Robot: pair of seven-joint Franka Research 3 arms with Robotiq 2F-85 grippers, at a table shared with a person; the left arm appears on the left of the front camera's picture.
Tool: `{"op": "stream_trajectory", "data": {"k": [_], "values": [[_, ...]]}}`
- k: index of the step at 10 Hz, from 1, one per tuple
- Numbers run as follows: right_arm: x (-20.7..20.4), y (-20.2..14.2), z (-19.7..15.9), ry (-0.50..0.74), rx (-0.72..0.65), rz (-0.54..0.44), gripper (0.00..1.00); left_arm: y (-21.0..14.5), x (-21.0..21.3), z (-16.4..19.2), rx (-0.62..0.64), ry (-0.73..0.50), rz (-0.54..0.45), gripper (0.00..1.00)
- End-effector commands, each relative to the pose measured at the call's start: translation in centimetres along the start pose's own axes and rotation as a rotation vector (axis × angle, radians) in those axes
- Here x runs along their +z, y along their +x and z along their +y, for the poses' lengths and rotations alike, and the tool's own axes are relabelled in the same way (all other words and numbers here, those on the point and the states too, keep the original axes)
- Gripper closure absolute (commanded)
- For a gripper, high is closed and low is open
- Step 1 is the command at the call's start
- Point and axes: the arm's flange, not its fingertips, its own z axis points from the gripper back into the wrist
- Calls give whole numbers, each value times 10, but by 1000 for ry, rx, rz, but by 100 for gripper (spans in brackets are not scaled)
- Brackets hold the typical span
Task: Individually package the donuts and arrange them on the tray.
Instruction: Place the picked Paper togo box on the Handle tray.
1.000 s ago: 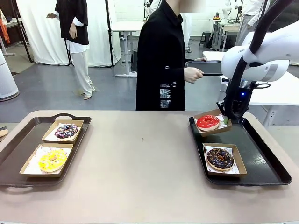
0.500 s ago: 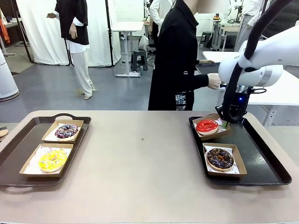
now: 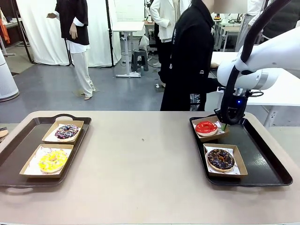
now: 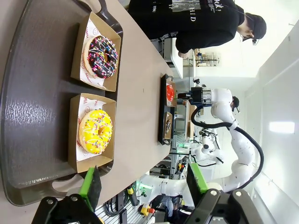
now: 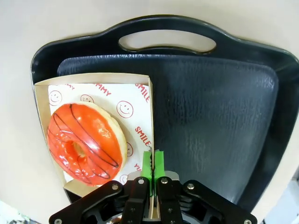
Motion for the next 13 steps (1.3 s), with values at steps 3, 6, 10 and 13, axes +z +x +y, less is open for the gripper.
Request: {"op": "stream_trajectory", "data": {"k": [3, 6, 10, 13], "values": [[4, -2, 0, 9, 54, -29, 0, -2, 1, 0, 0, -8, -1, 4], [4, -3, 2, 7, 57, -32, 3, -2, 1, 0, 0, -8, -1, 4], [7, -6, 3, 18, 63, -33, 0, -2, 1, 0, 0, -8, -1, 4], [34, -44, -24, 210, 44, -14, 0, -2, 1, 0, 0, -8, -1, 4]]}}
